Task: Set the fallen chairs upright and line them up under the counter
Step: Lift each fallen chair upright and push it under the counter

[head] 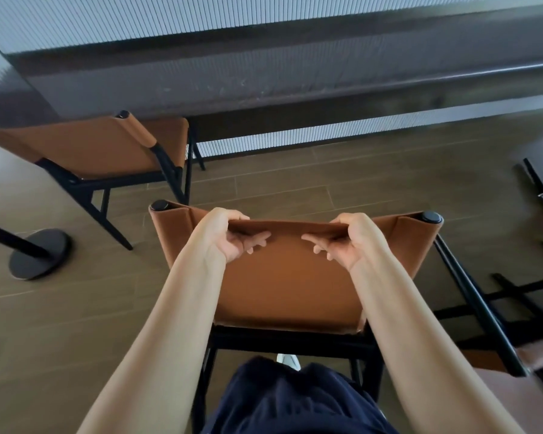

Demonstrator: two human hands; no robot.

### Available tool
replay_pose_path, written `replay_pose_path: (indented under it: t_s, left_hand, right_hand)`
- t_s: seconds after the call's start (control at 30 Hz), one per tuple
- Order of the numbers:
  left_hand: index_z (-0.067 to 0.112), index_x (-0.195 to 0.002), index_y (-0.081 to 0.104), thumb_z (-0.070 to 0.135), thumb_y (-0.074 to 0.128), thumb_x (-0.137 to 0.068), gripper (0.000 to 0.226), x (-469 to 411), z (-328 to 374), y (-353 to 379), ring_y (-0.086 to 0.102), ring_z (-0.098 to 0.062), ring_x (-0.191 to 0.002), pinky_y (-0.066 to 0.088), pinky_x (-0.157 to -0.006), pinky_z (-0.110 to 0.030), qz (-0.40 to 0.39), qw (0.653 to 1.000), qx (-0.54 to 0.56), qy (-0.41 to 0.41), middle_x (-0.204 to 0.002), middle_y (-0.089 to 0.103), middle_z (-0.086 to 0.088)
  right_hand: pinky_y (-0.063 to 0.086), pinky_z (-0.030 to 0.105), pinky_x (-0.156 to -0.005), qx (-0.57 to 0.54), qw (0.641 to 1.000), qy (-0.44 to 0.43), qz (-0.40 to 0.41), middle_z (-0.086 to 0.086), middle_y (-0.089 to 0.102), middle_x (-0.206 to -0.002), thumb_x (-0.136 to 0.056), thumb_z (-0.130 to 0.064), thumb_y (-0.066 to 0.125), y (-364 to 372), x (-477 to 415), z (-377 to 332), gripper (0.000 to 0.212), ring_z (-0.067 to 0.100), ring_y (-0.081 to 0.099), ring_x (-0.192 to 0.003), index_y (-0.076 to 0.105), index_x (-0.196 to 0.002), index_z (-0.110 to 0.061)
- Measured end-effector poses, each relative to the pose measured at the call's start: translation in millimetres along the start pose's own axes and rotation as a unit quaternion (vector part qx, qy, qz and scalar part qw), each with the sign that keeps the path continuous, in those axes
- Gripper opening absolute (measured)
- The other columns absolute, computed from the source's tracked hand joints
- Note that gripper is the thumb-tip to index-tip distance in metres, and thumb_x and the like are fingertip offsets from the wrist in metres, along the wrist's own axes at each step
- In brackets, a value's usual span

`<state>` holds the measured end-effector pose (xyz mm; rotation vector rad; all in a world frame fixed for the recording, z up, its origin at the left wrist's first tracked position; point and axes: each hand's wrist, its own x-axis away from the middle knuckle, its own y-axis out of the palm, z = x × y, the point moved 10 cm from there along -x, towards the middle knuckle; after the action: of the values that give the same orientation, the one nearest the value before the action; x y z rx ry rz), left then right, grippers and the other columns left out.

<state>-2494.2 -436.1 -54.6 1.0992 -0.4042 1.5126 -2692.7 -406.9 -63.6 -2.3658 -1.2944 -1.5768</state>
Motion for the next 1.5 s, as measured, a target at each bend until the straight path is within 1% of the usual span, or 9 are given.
replay_pose_path:
  t_s: [0.37,0.5,0.63,0.77,0.93,1.1,1.27,1.4,1.5]
  left_hand:
    - [-0.019,-0.090,0.043,-0.008,0.039,-0.093,0.011,-31,27,23,0.040,-0.056,-0.128,0.052,-0.092,-0.047,-0.006,0.999,0.041,-0.032,-0.141,0.016,-0.050]
    - [-0.021,-0.116,0.037,-0.011,0.036,-0.094,0.025,-42,45,37,0.035,-0.056,-0.131,0.048,-0.098,-0.049,-0.001,0.997,0.054,-0.054,-0.147,0.007,-0.046]
    - [-0.018,-0.138,0.023,-0.015,0.033,-0.093,0.046,-50,62,45,0.027,-0.056,-0.135,0.045,-0.099,-0.052,0.013,0.994,0.089,-0.058,-0.152,-0.002,-0.040]
    - [-0.015,-0.140,0.021,-0.015,0.031,-0.094,0.047,-66,91,46,0.023,-0.056,-0.137,0.042,-0.101,-0.054,0.018,0.993,0.110,-0.049,-0.152,-0.005,-0.040]
    - [-0.010,-0.120,0.033,-0.014,0.033,-0.093,0.027,-85,141,49,0.025,-0.062,-0.132,0.047,-0.090,-0.059,0.006,0.994,0.108,-0.020,-0.148,-0.002,-0.046]
    - [-0.008,-0.106,0.036,-0.014,0.036,-0.093,0.014,-109,186,64,0.027,-0.061,-0.132,0.047,-0.094,-0.057,-0.013,0.994,0.111,0.011,-0.148,0.010,-0.045]
    - [-0.006,-0.098,0.044,-0.014,0.037,-0.092,0.012,-140,227,77,0.031,-0.063,-0.128,0.046,-0.095,-0.060,-0.028,0.989,0.135,0.058,-0.131,0.033,-0.041]
    - [-0.003,-0.099,0.046,-0.015,0.040,-0.089,0.017,-167,248,79,0.051,-0.061,-0.107,0.054,-0.079,-0.056,-0.020,0.986,0.135,0.091,-0.116,0.046,-0.032]
    - [-0.006,-0.110,0.046,-0.015,0.040,-0.088,0.025,-195,259,82,0.054,-0.058,-0.105,0.055,-0.065,-0.053,-0.005,0.984,0.148,0.095,-0.124,0.046,-0.032]
  right_hand:
    - [0.047,0.068,-0.083,-0.043,0.999,0.029,0.017,0.045,0.012,-0.144,-0.091,0.011,0.036,20,-32,-19,0.022,0.063,0.017,-0.132,0.032,-0.113,0.014]
    - [0.045,0.070,-0.067,-0.058,0.997,0.037,0.029,0.050,0.009,-0.139,-0.089,0.011,0.034,30,-46,-32,0.025,0.062,0.003,-0.139,0.031,-0.113,0.016]
    - [0.041,0.073,-0.077,-0.058,0.996,0.048,0.046,0.052,0.004,-0.139,-0.089,0.012,0.033,40,-65,-42,0.027,0.059,-0.004,-0.141,0.027,-0.114,0.016]
    - [0.041,0.072,-0.071,-0.048,0.998,0.027,0.022,0.051,0.010,-0.137,-0.088,0.014,0.029,69,-88,-55,0.030,0.067,0.014,-0.129,0.027,-0.118,0.017]
    - [0.042,0.067,-0.061,-0.024,1.000,0.004,-0.009,0.053,0.020,-0.129,-0.088,0.013,0.030,121,-108,-77,0.029,0.057,0.035,-0.096,0.029,-0.116,0.020]
    - [0.037,0.074,-0.089,-0.069,0.997,0.001,-0.017,0.048,0.010,-0.145,-0.093,0.014,0.032,159,-127,-101,0.027,0.063,0.011,-0.137,0.030,-0.120,0.015]
    - [0.040,0.075,-0.085,-0.076,0.996,-0.008,-0.051,0.044,0.024,-0.138,-0.091,0.017,0.030,200,-149,-127,0.014,0.064,0.016,-0.135,0.037,-0.104,0.015]
    - [0.037,0.077,-0.088,-0.080,0.996,-0.021,-0.029,0.038,0.024,-0.144,-0.091,0.019,0.027,218,-180,-138,0.051,0.064,0.026,-0.132,0.031,-0.140,0.004]
    - [0.034,0.076,-0.095,-0.081,0.997,-0.014,-0.006,0.036,0.029,-0.143,-0.090,0.020,0.026,230,-206,-144,0.047,0.061,0.031,-0.131,0.036,-0.133,0.004]
